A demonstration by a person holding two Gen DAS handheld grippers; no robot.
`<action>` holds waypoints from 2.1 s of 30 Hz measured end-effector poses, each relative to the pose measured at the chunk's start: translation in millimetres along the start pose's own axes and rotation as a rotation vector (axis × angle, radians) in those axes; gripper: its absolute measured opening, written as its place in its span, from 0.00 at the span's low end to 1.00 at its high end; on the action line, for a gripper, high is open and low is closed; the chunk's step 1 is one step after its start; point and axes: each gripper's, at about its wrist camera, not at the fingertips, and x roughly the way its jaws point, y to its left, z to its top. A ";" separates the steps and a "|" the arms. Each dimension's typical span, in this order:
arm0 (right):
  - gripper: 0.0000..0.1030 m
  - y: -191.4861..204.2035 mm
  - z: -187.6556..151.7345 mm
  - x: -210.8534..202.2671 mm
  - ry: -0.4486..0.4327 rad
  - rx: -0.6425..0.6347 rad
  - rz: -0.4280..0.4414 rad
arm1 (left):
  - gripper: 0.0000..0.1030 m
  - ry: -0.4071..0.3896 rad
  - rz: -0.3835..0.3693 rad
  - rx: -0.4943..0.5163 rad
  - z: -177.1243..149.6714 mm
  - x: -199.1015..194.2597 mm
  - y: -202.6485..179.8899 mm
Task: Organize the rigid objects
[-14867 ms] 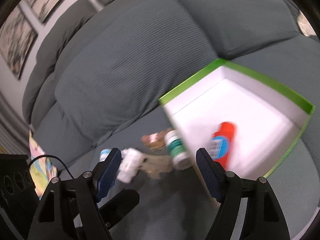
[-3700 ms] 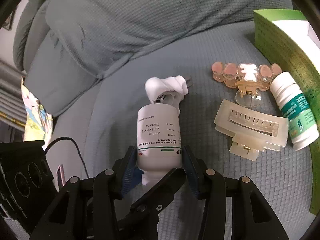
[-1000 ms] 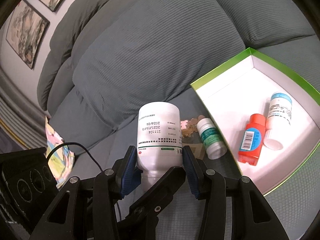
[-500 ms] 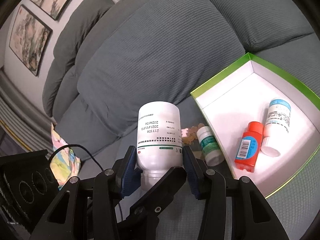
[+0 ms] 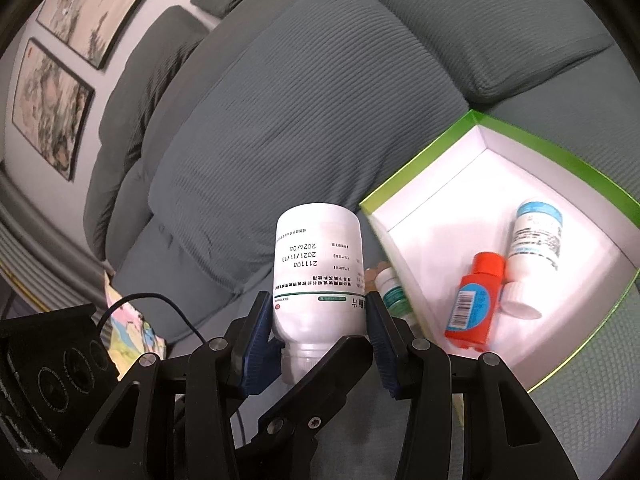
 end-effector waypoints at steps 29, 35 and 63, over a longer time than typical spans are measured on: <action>0.49 -69.9 14.4 -23.1 -0.061 0.190 -0.196 | 0.41 0.121 -0.195 0.000 -2.3 64.7 -31.1; 0.49 -78.3 15.3 -25.5 -0.062 0.202 -0.222 | 0.41 0.122 -0.196 0.010 -4.1 67.5 -35.4; 0.50 -83.4 17.5 -35.0 -0.084 0.240 -0.261 | 0.44 0.111 -0.155 0.004 -11.0 52.1 -26.1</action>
